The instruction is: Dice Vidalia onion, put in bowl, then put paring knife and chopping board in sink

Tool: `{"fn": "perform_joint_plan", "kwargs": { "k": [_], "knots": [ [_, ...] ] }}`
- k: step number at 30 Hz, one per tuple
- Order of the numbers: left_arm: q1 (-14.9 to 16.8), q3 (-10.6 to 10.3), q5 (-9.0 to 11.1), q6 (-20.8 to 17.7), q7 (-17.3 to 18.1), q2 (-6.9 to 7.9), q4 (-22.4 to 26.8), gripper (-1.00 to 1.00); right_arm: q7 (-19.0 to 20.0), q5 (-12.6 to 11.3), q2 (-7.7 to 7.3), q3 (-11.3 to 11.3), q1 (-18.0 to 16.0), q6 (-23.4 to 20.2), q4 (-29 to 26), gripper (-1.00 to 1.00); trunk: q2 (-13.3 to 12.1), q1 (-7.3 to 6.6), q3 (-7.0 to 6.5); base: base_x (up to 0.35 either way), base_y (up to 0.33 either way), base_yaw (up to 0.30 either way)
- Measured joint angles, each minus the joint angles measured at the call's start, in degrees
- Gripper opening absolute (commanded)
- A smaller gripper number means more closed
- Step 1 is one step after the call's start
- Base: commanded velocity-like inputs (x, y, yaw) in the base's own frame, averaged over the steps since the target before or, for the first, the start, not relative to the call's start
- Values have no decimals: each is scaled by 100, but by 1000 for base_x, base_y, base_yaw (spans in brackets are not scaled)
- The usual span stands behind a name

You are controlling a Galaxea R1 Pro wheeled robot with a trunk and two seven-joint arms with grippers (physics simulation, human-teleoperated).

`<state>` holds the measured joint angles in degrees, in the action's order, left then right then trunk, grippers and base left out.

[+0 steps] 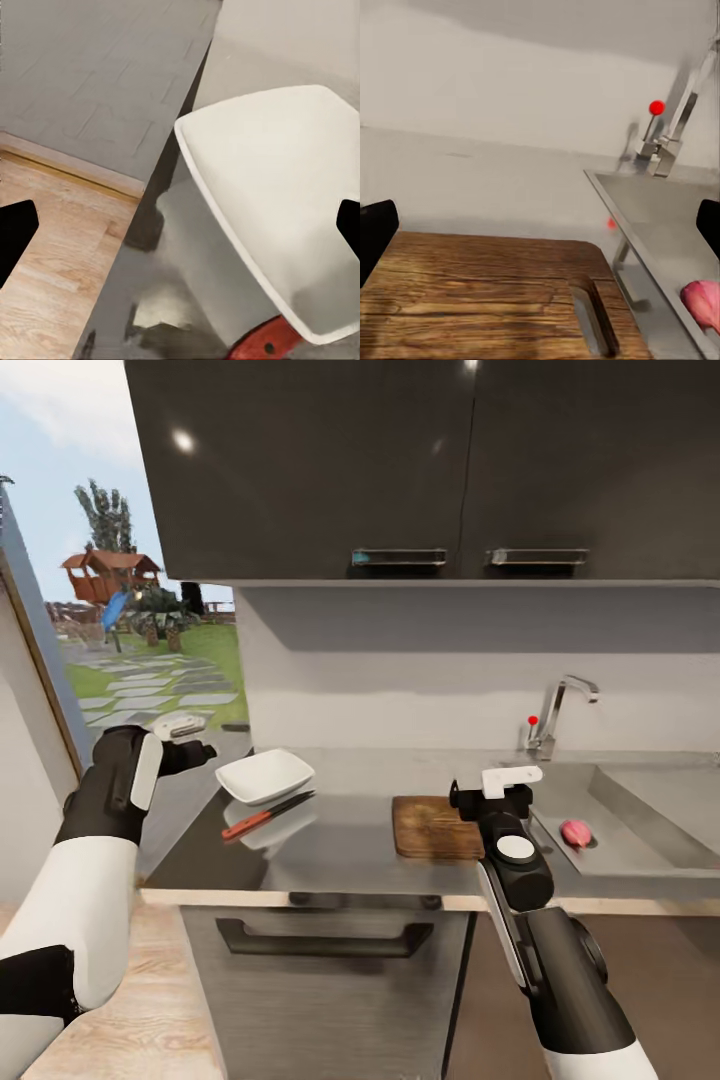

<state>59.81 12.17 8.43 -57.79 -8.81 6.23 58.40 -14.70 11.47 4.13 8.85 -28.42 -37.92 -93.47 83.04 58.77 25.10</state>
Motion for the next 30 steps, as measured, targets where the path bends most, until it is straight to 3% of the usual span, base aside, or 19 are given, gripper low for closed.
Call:
{"fn": "perform_joint_plan", "kwargs": {
  "k": [30],
  "knots": [
    [0, -22, -17, 31, 0, -78, -524, 100, 6, 0, 0, -4, 0, 0, 0, 100, 0, 0, 0, -334, 0, 0]
  ]
}}
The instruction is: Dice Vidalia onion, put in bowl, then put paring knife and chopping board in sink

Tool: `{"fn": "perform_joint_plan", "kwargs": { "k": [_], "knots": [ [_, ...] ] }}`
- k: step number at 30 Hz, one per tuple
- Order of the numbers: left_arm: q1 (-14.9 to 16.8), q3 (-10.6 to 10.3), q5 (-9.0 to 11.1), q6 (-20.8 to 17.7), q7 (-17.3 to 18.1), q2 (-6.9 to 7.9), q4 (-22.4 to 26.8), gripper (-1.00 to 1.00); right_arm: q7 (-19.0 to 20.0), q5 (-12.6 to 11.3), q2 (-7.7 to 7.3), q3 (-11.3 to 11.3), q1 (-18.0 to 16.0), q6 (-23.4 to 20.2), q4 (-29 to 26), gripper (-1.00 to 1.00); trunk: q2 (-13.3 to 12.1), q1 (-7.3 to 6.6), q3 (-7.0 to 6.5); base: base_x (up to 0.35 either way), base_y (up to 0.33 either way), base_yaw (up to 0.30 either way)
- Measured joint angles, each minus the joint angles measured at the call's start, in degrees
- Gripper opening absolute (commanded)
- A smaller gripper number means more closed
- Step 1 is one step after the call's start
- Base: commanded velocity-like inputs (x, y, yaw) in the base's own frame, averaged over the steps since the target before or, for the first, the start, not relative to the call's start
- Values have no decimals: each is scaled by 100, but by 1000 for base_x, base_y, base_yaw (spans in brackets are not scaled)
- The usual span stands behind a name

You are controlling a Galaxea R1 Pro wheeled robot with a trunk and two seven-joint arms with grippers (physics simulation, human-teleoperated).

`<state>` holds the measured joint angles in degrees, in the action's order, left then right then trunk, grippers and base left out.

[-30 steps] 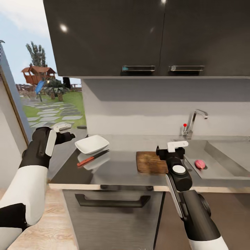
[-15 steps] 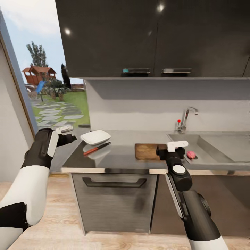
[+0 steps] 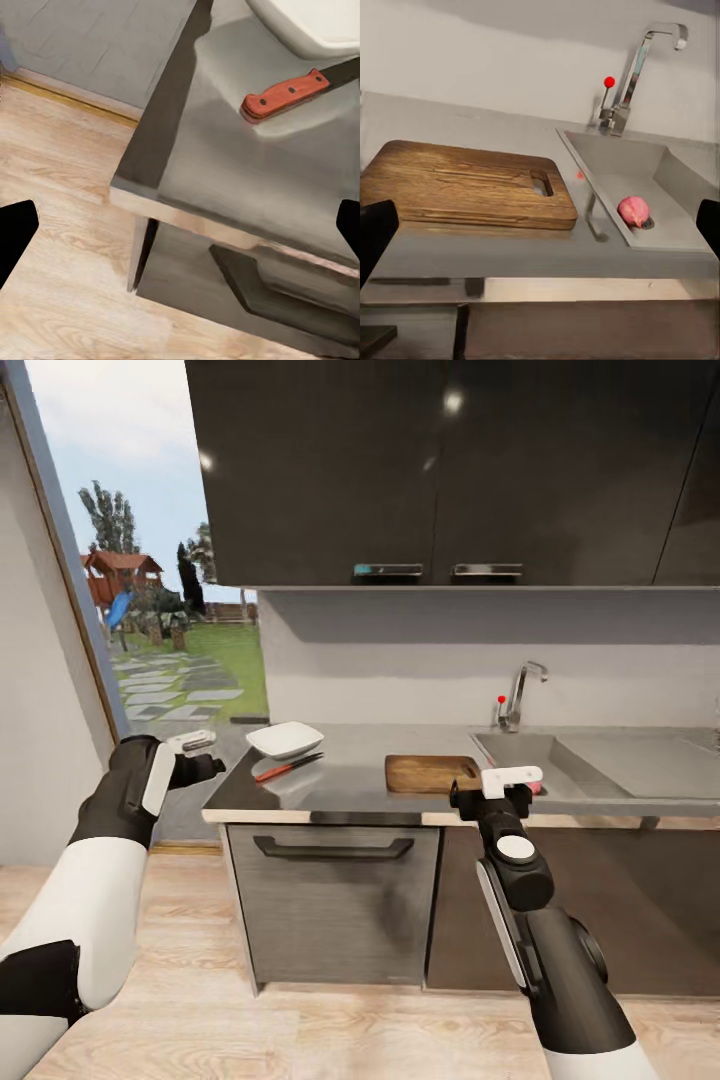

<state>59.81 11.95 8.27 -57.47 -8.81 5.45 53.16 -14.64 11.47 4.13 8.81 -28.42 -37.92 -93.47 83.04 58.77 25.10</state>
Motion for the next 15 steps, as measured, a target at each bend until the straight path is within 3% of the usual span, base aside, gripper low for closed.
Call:
{"fn": "perform_joint_plan", "kwargs": {
  "k": [12, 13, 15],
  "knots": [
    [0, -36, -4, 14, -4, -140, -311, 100, 17, -9, 0, -2, 0, 22, 27, 100, 0, -1, 0, -307, 0, 0],
    [-1, -234, 8, 28, 1, -219, -474, 100, 19, -17, -1, -10, 0, 36, 55, 100, 0, -3, 0, -66, 0, 0],
    [0, -430, -7, 86, 4, -238, -587, 100, 21, -19, -4, -15, 0, 76, 121, 100, 0, -3, 0, -38, 0, 0]
  ]
}}
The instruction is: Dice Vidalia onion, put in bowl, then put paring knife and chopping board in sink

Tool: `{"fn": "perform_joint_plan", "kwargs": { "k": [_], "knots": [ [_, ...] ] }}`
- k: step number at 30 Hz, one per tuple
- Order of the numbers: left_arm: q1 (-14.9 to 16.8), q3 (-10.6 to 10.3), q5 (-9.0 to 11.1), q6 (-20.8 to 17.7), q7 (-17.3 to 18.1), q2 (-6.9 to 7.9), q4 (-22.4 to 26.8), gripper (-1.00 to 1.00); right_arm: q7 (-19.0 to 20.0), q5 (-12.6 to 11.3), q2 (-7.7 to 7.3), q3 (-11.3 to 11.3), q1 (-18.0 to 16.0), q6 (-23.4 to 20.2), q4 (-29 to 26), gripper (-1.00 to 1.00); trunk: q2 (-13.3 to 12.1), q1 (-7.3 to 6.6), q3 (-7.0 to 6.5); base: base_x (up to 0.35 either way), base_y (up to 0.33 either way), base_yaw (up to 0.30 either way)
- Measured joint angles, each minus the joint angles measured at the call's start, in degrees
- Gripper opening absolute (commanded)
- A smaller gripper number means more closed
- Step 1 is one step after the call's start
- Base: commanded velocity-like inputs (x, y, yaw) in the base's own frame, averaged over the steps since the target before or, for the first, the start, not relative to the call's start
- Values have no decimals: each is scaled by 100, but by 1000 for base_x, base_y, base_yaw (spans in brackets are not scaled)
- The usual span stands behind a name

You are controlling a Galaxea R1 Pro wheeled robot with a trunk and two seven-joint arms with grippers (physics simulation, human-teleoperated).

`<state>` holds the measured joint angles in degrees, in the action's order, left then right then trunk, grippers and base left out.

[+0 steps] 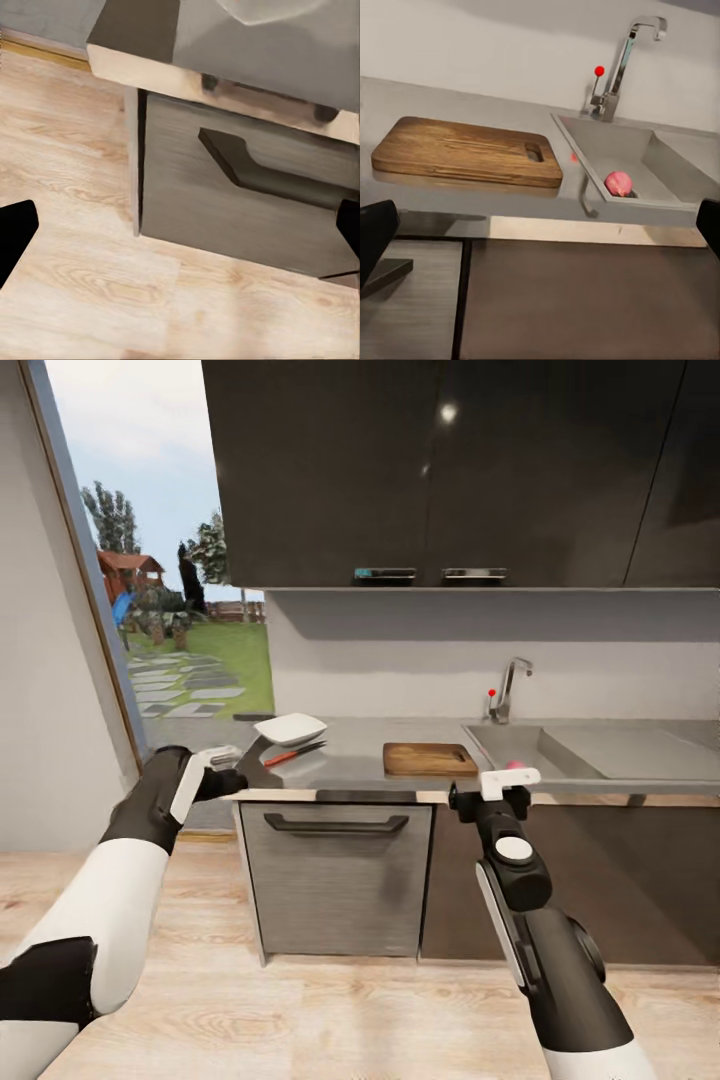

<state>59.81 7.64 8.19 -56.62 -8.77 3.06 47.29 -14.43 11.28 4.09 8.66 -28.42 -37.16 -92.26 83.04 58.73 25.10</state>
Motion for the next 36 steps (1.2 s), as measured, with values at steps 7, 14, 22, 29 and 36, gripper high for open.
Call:
{"fn": "perform_joint_plan", "kwargs": {
  "k": [7, 14, 22, 29, 36],
  "knots": [
    [1, -815, -4, 1355, -8, -38, -863, 100, 5, -13, -19, -19, 0, 536, 593, 100, 0, 0, 0, -9, 0, 0],
    [0, -1354, 3, 2446, 2, -116, -1891, 100, 6, -56, -62, -319, -1, 1528, 1834, 100, 0, 0, 1, 0, 0, 0],
    [-4, -1420, 11, 5545, -3, -561, -4767, 100, 8, -72, -110, -1206, 1, 3995, 4838, 100, 0, 0, 2, 0, 0, 0],
    [-410, -1424, 30, 6364, 3, -515, -5149, 100, 19, -92, -335, -1212, 1, 5986, 7466, 100, 0, 0, 2, 0, 0, 0],
    [-1500, -1420, 43, 7764, -2, -358, -5171, 100, 36, -91, -515, -1203, 9, 6983, 8902, 100, 0, 0, 2, 0, 0, 0]
  ]
}}
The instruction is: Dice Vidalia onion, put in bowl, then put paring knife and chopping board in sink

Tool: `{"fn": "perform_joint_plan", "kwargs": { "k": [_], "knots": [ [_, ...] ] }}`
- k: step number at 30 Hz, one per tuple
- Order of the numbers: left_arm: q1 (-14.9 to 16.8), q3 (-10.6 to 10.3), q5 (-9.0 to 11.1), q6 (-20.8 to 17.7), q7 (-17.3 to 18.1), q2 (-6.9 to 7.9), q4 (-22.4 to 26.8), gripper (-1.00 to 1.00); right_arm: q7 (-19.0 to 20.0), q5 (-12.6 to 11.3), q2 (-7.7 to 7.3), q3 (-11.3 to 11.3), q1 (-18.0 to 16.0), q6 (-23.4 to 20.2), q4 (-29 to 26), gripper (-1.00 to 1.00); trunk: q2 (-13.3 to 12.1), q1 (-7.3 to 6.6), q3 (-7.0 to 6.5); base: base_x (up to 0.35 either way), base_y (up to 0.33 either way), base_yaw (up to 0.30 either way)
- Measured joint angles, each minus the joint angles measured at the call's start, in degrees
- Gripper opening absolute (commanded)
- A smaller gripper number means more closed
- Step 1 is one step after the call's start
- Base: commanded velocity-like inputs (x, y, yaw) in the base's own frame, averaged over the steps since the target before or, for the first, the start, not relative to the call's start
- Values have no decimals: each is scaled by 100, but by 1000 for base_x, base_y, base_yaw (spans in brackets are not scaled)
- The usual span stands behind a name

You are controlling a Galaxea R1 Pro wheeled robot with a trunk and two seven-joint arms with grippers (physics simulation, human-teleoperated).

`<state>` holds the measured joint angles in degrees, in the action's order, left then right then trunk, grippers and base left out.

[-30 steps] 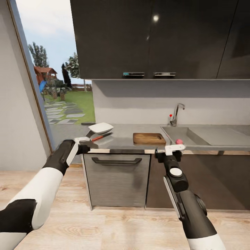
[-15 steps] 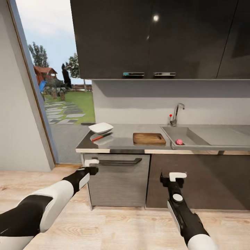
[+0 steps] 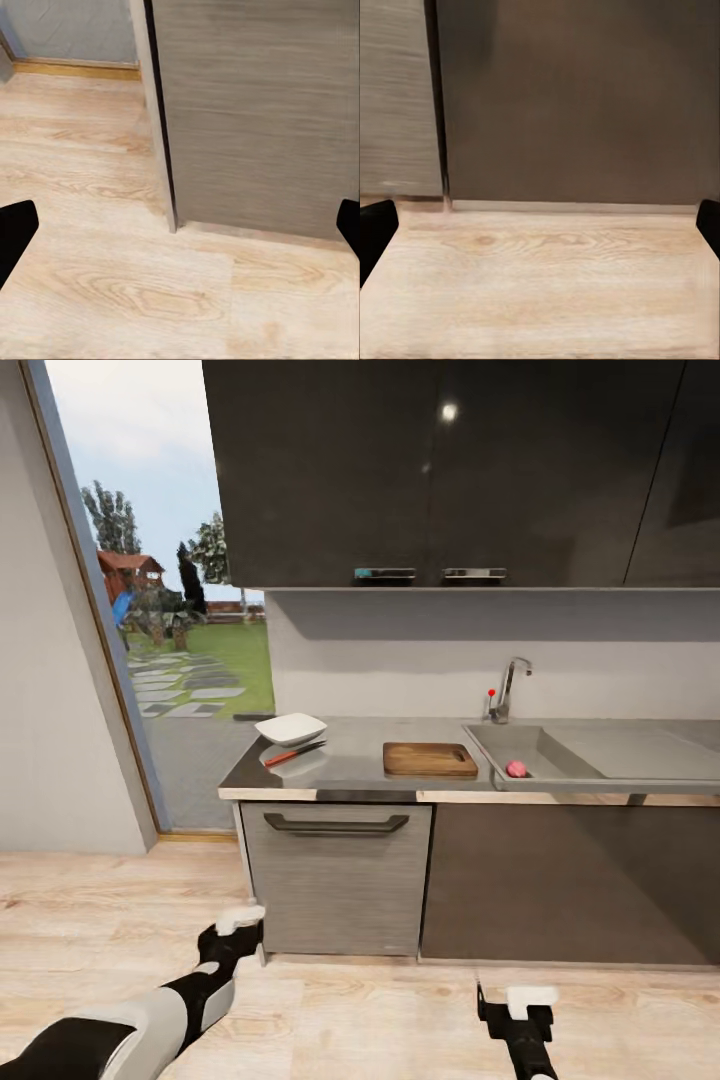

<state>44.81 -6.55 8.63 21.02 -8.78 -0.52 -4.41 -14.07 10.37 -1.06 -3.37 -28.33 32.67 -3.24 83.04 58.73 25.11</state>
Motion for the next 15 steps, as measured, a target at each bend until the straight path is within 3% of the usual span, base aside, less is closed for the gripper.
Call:
{"fn": "perform_joint_plan", "kwargs": {
  "k": [4, 6, 11, 15],
  "knots": [
    [-545, 5, 6, 429, -2, 18, -9, 100, 3, 2, 5, 13, 11, 123, 147, 100, 0, 0, 0, 0, 0, 0],
    [-1048, 6, 13, 1141, -3, 41, -13, 100, 65, 4, 48, 20, 29, 157, 176, 100, 0, 0, 0, 0, 0, 0],
    [-1571, 2, 5, 2331, -30, 80, -13, 100, 461, 3, 84, 18, 55, 407, 185, 100, 0, 0, -1, 0, 0, 0],
    [-2033, 10, 15, 3529, -91, 110, -14, 100, 722, 2, 82, 12, 172, 1048, 195, 100, 0, 0, 0, 0, 0, 0]
  ]
}}
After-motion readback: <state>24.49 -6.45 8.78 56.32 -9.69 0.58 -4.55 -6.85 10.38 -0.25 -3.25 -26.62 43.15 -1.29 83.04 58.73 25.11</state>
